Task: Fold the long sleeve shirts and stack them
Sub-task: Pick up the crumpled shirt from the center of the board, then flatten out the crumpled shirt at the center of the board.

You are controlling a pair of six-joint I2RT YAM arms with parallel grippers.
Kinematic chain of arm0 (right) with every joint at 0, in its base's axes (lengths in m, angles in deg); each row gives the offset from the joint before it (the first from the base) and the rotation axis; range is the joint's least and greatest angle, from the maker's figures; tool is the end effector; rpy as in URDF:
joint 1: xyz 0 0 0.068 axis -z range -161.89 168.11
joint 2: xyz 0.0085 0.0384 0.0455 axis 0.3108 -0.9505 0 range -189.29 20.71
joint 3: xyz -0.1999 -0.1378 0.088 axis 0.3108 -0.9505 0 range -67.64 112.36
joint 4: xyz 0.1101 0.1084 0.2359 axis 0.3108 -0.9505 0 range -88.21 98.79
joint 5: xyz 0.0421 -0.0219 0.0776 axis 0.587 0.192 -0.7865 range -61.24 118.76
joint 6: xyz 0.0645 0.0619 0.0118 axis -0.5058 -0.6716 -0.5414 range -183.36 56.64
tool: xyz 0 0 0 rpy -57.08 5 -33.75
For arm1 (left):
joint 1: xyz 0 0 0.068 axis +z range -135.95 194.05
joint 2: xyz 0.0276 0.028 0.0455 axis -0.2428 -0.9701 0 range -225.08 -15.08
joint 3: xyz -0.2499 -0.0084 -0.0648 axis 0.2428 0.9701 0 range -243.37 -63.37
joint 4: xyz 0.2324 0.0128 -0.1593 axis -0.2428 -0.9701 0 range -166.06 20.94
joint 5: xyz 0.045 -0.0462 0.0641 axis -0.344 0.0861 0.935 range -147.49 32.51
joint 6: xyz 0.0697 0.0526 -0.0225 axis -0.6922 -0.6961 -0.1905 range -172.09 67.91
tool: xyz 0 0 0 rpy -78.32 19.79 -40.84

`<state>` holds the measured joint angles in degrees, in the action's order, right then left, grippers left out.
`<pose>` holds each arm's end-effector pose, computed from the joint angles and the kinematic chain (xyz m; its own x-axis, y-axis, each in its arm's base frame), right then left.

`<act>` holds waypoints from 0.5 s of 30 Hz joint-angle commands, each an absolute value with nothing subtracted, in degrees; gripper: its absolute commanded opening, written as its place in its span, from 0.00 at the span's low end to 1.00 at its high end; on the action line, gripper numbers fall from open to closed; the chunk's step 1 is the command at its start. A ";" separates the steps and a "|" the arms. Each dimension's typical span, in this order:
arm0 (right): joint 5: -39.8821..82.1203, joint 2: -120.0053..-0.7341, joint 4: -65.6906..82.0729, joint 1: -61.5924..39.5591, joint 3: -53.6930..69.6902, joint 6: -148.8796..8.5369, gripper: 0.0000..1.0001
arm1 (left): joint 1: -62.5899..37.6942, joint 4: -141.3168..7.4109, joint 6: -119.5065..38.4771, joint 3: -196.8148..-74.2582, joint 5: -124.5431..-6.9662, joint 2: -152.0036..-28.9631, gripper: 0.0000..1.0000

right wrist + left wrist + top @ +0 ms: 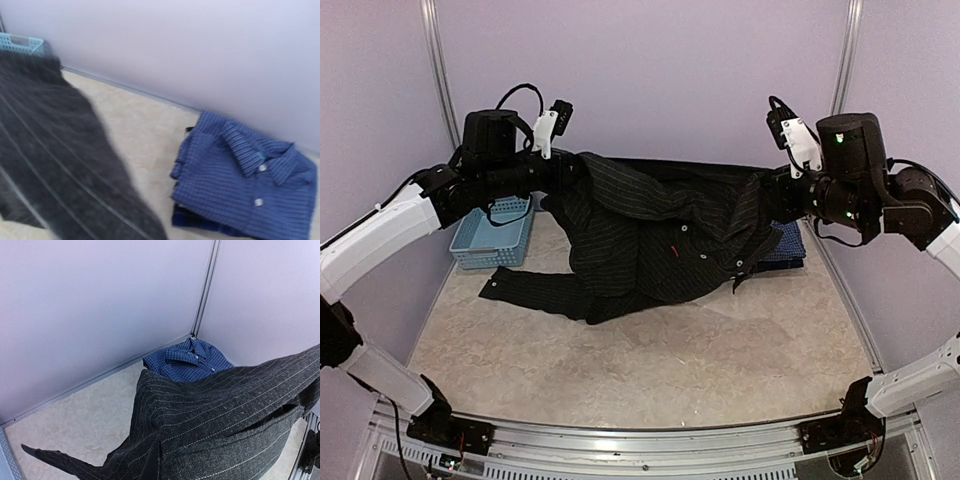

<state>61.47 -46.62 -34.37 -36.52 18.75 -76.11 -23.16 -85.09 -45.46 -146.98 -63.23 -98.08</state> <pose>0.2012 0.2081 0.4292 -0.3190 -0.1283 -0.9390 -0.3384 0.9409 -0.0136 0.3172 -0.2510 0.3824 -0.2888 0.0751 -0.9545 0.6495 0.7478 -0.1377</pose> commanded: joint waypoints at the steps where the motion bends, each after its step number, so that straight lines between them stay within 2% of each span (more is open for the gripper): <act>1: 66.49 -47.18 -43.39 -34.33 23.78 -69.23 0.00 | -21.70 -88.55 -47.52 -150.15 -54.71 -93.54 0.00; 8: 64.39 -45.66 -41.72 -33.27 25.22 -67.15 0.00 | -23.12 -89.53 -48.36 -150.46 -55.13 -90.98 0.00; 15: 60.48 -44.98 -41.85 -32.94 24.57 -67.83 0.00 | -27.82 -96.52 -50.58 -147.53 -51.56 -92.58 0.06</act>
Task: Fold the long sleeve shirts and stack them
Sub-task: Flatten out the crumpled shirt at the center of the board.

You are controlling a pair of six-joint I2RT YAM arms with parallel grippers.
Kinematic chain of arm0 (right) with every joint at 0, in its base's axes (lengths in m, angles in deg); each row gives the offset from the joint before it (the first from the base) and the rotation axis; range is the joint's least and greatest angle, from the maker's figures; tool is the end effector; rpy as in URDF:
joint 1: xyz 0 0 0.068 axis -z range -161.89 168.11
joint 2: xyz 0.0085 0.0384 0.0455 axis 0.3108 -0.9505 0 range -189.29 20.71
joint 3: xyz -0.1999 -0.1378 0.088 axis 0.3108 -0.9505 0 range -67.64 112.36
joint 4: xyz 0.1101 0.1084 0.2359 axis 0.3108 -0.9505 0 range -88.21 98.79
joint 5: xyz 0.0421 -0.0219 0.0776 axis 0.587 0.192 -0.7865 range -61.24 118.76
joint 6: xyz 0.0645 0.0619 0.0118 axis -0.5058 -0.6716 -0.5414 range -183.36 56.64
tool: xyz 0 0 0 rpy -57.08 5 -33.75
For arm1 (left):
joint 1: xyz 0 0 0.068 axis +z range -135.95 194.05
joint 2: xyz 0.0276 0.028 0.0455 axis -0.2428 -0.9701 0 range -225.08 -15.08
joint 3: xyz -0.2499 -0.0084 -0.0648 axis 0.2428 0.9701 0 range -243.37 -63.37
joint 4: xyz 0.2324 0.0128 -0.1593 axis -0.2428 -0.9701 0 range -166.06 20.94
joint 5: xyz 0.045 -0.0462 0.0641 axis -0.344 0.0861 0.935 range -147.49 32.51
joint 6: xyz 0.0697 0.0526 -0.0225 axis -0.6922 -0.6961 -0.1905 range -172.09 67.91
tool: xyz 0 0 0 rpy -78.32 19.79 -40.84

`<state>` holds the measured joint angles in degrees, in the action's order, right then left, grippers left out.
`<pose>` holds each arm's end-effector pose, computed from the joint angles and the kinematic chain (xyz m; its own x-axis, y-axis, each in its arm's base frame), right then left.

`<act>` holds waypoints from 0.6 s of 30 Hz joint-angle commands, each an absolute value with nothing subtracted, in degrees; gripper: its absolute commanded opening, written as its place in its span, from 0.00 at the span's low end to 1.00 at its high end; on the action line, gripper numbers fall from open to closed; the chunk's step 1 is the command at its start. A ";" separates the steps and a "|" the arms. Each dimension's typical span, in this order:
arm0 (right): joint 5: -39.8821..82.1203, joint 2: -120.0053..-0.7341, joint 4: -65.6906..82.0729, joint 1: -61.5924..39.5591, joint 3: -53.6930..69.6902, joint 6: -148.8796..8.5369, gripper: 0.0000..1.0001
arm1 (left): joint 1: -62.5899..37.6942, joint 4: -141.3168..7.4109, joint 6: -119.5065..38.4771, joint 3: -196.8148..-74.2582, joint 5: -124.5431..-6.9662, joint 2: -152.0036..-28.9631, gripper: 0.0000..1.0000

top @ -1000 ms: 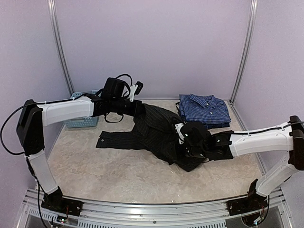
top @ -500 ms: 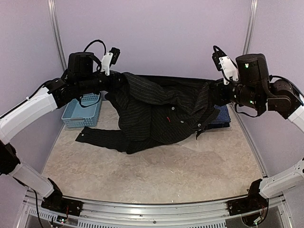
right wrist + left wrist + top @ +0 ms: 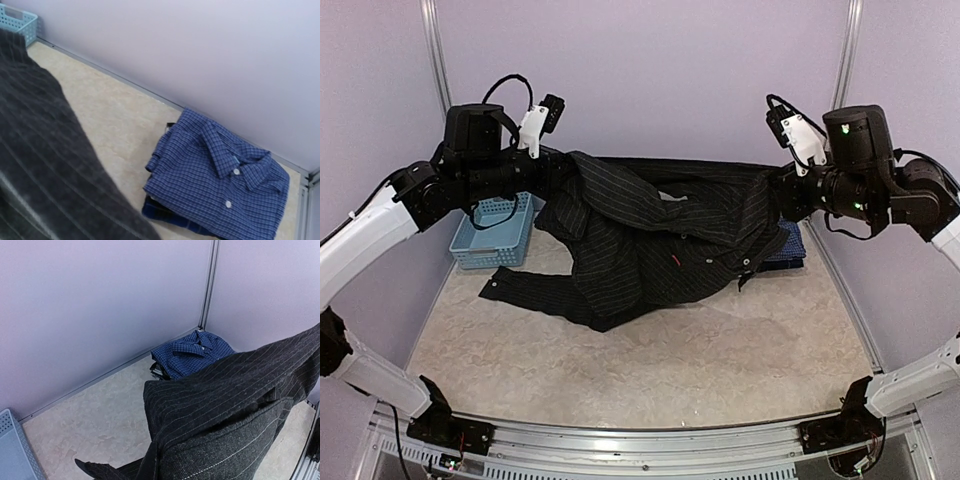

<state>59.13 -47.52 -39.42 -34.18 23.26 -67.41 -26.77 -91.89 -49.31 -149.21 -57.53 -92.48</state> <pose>0.2037 0.1968 0.4410 -0.2916 -0.2773 -0.9155 -0.3838 0.9106 -0.1535 0.2804 -0.2423 0.4165 -0.2197 0.1257 -0.9674 0.6443 0.7633 -0.0471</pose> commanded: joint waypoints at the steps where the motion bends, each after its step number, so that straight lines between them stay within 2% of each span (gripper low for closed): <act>1: 60.98 -44.83 -42.12 -32.85 24.06 -68.29 0.00 | -28.03 -97.11 -50.41 -146.11 -51.68 -92.61 0.06; 6: 63.44 -43.47 -44.30 -30.28 20.42 -71.86 0.00 | -30.09 -100.06 -49.92 -138.00 -54.64 -92.59 0.08; 10: 62.03 -42.10 -44.40 -27.72 17.15 -73.14 0.00 | -33.86 -101.83 -49.50 -133.27 -59.80 -94.08 0.16; 14: 60.38 -42.23 -44.48 -26.44 14.47 -73.85 0.00 | -38.12 -103.41 -50.56 -131.82 -61.69 -98.35 0.24; 18: 59.79 -42.77 -44.79 -25.40 13.17 -74.23 0.00 | -39.32 -101.98 -50.27 -132.87 -63.12 -102.47 0.25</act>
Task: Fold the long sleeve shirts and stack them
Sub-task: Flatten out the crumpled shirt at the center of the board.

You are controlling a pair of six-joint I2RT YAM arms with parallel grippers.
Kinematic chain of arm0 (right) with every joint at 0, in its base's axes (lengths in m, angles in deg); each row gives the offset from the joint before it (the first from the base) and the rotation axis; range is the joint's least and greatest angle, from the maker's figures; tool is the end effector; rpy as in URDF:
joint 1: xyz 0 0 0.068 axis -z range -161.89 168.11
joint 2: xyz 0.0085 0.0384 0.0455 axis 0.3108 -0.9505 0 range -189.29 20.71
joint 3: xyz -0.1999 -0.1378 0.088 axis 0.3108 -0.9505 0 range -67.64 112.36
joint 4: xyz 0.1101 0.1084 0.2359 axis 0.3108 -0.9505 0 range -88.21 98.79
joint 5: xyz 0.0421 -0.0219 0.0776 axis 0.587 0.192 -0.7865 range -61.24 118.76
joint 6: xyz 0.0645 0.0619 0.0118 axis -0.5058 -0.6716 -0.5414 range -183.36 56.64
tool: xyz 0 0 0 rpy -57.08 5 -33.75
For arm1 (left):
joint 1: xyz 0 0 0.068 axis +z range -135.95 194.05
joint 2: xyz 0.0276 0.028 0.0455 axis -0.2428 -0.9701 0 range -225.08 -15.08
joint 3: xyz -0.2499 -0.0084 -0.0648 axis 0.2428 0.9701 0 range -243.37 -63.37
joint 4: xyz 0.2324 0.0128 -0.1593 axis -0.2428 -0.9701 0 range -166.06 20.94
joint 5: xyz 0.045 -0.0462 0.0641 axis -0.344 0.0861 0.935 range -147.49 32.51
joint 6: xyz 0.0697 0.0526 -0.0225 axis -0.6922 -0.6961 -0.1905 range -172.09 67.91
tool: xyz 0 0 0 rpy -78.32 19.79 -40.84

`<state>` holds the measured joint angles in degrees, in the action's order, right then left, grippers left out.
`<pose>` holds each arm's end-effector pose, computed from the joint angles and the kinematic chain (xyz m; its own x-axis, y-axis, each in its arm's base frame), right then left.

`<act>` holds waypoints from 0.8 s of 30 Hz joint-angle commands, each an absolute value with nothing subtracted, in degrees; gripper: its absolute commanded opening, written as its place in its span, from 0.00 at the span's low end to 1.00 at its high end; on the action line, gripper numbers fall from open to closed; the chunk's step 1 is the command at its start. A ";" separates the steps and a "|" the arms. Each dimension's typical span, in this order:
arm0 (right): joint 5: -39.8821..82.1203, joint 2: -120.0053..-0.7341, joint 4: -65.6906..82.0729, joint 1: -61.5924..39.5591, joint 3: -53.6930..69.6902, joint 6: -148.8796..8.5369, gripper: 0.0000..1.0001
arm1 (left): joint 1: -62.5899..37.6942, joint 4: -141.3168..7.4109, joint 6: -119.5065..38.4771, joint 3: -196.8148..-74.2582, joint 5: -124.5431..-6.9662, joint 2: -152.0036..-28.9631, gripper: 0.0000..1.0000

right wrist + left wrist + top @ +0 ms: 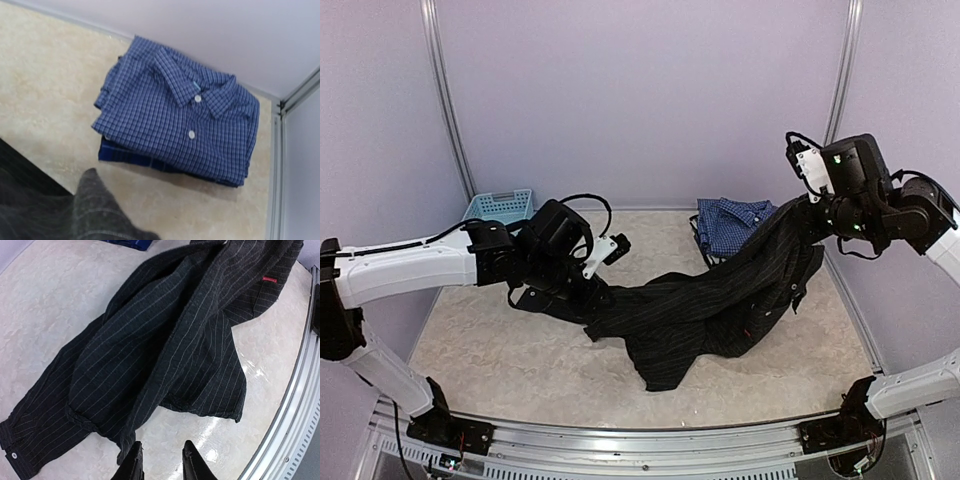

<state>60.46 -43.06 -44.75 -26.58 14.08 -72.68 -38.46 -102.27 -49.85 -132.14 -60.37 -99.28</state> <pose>0.2156 0.1536 0.3931 -0.4560 -0.2571 -0.8520 -0.2235 0.9598 -0.1699 0.2220 -0.2961 0.2320 -0.4883 0.5725 -0.6587 0.7942 0.6044 -0.0635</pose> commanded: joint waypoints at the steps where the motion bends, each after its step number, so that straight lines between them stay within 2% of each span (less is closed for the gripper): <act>1: 59.51 -42.73 -44.78 -25.25 12.91 -74.30 0.00 | -39.49 -101.53 -50.25 -133.14 -63.53 -103.24 0.26; 4: 58.74 -42.32 -44.50 -24.28 12.38 -74.26 0.00 | -39.81 -100.50 -50.53 -133.83 -63.38 -105.81 0.32; 9: 55.95 -42.12 -43.26 -21.23 10.95 -74.37 0.00 | -40.83 -94.06 -51.75 -129.95 -61.11 -106.66 0.49; 13: 53.51 -42.88 -41.81 -19.50 10.09 -73.79 0.00 | -42.30 -91.79 -52.01 -127.84 -56.10 -107.86 0.55; 17: 52.65 -43.81 -41.01 -18.09 10.20 -72.59 0.00 | -42.29 -92.78 -52.01 -128.74 -49.14 -112.66 0.56; 20: 51.60 -44.06 -40.49 -16.76 10.20 -71.86 0.00 | -41.88 -93.08 -52.01 -129.05 -47.03 -114.98 0.52; 22: 50.94 -43.98 -40.28 -16.13 10.02 -71.59 0.00 | -41.27 -93.42 -52.01 -129.19 -47.24 -116.23 0.46; 24: 50.55 -43.97 -40.10 -15.38 9.60 -71.37 0.00 | -40.76 -93.80 -52.01 -129.35 -48.41 -116.57 0.35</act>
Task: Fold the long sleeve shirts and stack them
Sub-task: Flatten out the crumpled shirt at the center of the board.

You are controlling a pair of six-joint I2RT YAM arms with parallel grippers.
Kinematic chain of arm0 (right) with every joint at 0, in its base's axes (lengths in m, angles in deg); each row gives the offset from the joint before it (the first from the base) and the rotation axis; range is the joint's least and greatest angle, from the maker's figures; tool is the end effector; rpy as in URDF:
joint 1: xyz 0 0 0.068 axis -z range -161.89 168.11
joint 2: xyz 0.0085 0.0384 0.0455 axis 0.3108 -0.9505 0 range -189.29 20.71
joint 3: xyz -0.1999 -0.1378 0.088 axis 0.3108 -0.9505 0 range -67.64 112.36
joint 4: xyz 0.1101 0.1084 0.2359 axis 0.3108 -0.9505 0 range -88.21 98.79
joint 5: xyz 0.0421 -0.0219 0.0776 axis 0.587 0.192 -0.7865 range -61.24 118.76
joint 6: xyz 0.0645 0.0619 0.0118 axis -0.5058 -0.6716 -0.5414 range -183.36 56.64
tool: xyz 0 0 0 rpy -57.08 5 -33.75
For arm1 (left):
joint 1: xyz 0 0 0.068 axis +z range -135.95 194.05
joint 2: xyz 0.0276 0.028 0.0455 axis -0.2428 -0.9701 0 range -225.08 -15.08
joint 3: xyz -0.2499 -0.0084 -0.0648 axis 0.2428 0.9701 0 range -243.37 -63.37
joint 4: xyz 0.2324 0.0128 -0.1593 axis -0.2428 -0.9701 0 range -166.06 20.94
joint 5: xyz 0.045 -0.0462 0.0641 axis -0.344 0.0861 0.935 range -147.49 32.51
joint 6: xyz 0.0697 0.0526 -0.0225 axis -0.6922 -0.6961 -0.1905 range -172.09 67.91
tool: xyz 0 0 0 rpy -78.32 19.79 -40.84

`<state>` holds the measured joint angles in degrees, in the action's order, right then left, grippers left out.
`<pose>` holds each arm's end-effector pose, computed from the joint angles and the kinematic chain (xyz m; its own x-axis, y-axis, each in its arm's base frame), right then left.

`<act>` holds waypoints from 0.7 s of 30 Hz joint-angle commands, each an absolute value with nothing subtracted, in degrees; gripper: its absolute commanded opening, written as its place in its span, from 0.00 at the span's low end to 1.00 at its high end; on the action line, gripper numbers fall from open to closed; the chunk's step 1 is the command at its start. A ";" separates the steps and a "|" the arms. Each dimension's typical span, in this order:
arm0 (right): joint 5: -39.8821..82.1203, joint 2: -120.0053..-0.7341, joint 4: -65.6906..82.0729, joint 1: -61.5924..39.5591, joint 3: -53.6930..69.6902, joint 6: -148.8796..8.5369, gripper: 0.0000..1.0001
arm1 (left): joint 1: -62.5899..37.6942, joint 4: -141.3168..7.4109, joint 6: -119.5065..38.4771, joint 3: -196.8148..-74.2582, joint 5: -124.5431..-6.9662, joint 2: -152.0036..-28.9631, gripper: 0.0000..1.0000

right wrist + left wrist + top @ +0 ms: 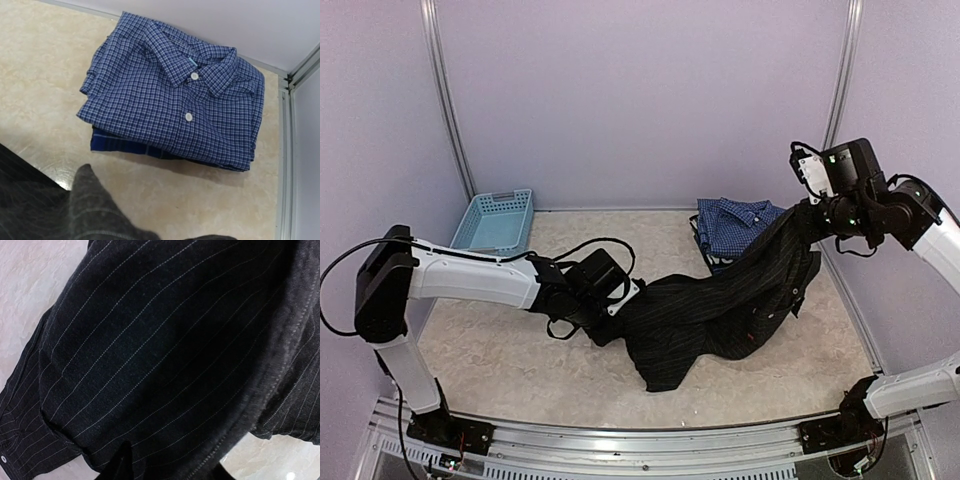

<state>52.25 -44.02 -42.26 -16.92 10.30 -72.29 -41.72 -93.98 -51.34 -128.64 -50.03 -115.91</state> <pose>0.2450 0.1324 0.3673 -0.5380 -0.2030 -0.8181 -0.1873 0.9751 -0.1188 0.2306 -0.3203 0.1177 -0.4997 0.7115 -0.4940 0.7773 0.6200 0.1066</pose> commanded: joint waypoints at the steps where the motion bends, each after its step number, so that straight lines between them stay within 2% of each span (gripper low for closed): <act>1: 50.41 -44.00 -39.94 -15.01 9.18 -71.20 0.00 | -40.57 -94.02 -52.01 -129.44 -49.48 -116.54 0.29; 3: 49.94 -43.98 -39.76 -14.20 8.78 -70.87 0.00 | -40.44 -95.02 -52.01 -129.98 -51.39 -116.36 0.16; 5: 49.38 -43.98 -39.49 -13.40 8.55 -70.68 0.00 | -40.44 -96.48 -51.94 -130.81 -52.26 -116.20 0.07; 8: 49.15 -44.00 -39.44 -12.68 8.60 -70.24 0.00 | -40.44 -98.37 -51.70 -131.83 -53.42 -115.83 0.00; 13: 49.07 -43.51 -39.53 -11.98 8.42 -69.79 0.00 | -40.24 -99.91 -51.41 -132.88 -53.61 -113.51 0.00; 21: 49.52 -43.41 -41.05 -10.98 13.71 -68.06 0.00 | -33.62 -97.82 -48.86 -135.17 -56.33 -99.74 0.00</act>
